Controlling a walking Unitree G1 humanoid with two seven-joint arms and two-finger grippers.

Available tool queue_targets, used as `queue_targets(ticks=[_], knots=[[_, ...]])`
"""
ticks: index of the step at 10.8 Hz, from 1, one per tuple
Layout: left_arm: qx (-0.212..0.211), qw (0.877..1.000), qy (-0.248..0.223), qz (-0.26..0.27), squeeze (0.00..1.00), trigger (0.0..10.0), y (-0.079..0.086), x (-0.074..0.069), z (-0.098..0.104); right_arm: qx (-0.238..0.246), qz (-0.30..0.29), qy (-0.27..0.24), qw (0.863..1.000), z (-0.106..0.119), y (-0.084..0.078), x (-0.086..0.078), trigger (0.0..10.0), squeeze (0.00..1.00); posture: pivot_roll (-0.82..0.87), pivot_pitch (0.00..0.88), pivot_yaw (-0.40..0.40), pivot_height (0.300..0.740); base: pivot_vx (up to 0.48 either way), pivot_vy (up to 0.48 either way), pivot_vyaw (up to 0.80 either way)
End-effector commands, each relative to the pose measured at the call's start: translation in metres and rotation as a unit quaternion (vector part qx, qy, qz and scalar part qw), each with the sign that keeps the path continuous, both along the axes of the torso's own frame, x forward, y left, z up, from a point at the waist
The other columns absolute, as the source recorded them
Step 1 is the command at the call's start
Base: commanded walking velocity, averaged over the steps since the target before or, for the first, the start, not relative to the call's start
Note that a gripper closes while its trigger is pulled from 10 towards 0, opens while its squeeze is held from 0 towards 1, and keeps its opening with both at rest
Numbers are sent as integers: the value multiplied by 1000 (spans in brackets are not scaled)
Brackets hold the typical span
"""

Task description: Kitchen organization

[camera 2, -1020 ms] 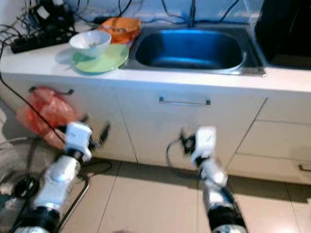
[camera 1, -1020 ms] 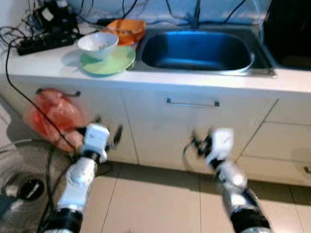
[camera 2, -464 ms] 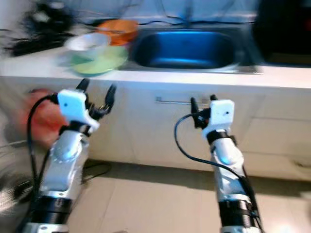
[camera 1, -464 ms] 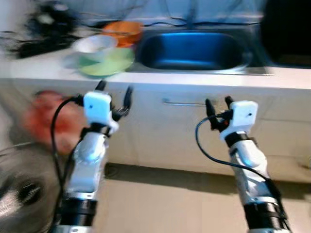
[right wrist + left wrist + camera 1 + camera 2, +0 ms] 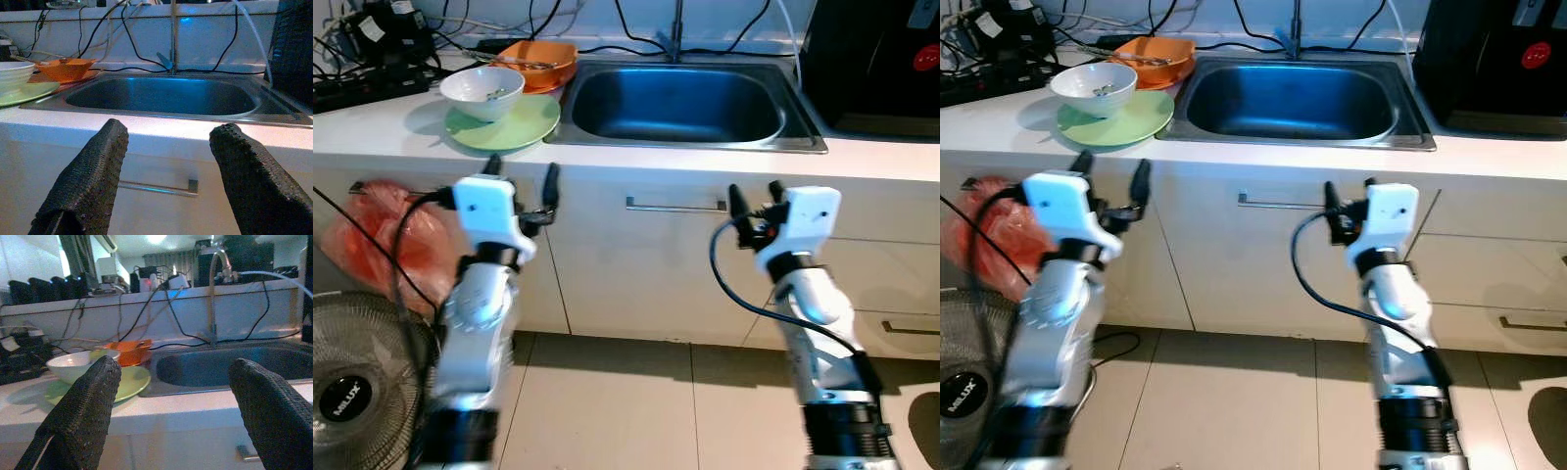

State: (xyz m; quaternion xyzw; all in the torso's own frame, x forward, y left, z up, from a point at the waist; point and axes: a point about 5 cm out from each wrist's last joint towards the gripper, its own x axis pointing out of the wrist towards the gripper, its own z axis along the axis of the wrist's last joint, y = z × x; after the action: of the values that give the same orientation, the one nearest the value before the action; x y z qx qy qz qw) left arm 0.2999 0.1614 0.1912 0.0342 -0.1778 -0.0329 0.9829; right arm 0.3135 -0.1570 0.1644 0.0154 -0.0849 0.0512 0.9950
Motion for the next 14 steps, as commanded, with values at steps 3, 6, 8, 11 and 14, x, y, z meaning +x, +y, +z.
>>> queue_targets(ticks=[3,6,8,11,14], knots=[[3,1000,-2,3,0,10000,4,-3,8,6,0,-24,1000,12,13,3,10000,0,54,0,56,740,186,0,0],[7,1000,9,-12,0,10000,2,4,11,22,-24,-6,999,13,10,7,10000,0,58,0,85,740,336,0,0],[4,1000,13,-21,0,10000,0,8,13,3,-36,3,999,10,8,9,10000,0,50,0,103,740,354,0,0],[-13,1000,11,-23,0,10000,-6,12,15,2,-85,-29,996,22,5,9,10000,0,12,0,83,740,363,0,0],[-20,999,22,-35,0,10000,-13,12,12,29,-10,-2,1000,14,19,-3,10000,0,23,1,103,740,359,0,0]])
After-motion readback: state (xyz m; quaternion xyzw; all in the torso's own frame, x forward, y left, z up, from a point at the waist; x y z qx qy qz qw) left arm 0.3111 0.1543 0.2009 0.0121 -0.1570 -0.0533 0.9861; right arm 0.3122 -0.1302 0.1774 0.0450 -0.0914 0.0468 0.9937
